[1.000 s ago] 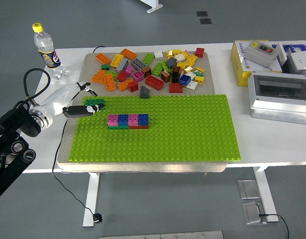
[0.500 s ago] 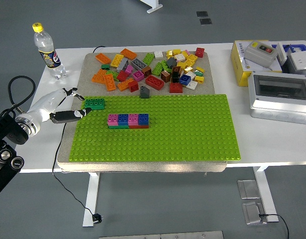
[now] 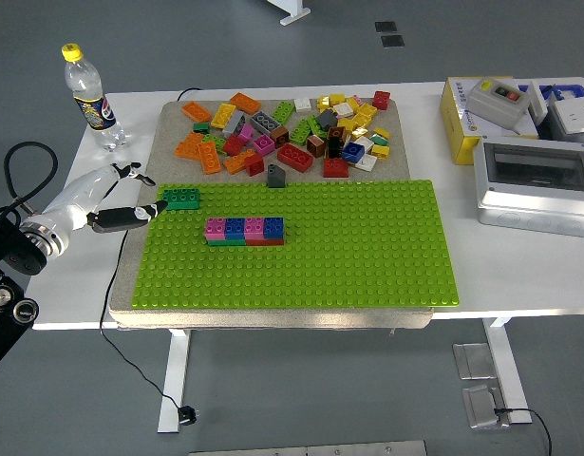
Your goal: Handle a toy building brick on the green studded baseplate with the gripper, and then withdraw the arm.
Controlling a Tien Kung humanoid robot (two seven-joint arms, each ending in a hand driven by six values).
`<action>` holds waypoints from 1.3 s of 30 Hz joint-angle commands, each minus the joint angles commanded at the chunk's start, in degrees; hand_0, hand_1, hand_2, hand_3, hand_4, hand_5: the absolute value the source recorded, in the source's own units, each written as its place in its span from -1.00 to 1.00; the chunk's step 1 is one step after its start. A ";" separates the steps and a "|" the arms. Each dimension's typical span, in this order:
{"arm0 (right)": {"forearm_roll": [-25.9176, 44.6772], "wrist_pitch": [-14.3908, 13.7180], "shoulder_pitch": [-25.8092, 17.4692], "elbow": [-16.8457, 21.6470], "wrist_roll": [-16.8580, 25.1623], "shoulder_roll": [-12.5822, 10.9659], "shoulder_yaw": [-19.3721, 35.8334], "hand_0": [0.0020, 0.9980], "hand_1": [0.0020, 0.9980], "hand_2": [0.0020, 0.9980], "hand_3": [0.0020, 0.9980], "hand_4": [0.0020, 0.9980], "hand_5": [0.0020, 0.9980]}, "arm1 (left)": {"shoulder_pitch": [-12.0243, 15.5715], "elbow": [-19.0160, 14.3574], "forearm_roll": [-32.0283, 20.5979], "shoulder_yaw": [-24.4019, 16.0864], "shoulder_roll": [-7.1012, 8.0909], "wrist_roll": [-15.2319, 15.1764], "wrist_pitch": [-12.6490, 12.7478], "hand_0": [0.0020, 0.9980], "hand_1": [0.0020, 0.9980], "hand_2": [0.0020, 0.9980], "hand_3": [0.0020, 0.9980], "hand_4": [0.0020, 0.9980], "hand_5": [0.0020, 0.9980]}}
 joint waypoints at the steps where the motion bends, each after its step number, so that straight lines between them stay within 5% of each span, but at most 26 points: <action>1: -0.28 -0.02 0.04 0.00 -0.04 -0.05 0.30 0.41 0.38 0.52 0.43 -0.12 0.69 | -0.11 -0.03 0.05 -0.04 0.01 0.00 -0.01 1.00 0.91 0.91 0.44 0.51 0.18; 17: 2.76 -0.25 0.09 0.00 -0.18 -1.17 -1.49 0.41 0.38 0.53 0.44 -0.12 0.69 | -0.35 -0.38 0.24 -0.20 0.19 -0.13 0.01 1.00 0.91 0.91 0.45 0.49 0.15; 24: -3.33 -1.07 -0.23 0.00 -2.83 -0.92 3.82 0.41 0.40 0.56 0.44 -0.12 0.70 | 1.04 -0.22 0.38 -0.95 0.13 -0.24 0.09 1.00 0.91 0.91 0.45 0.49 0.15; 39: -9.29 -1.64 -1.51 0.00 -7.59 2.19 3.84 0.42 0.41 0.57 0.46 -0.15 0.71 | 3.72 0.08 0.20 0.83 2.91 -0.47 0.07 1.00 0.91 0.90 0.45 0.49 0.15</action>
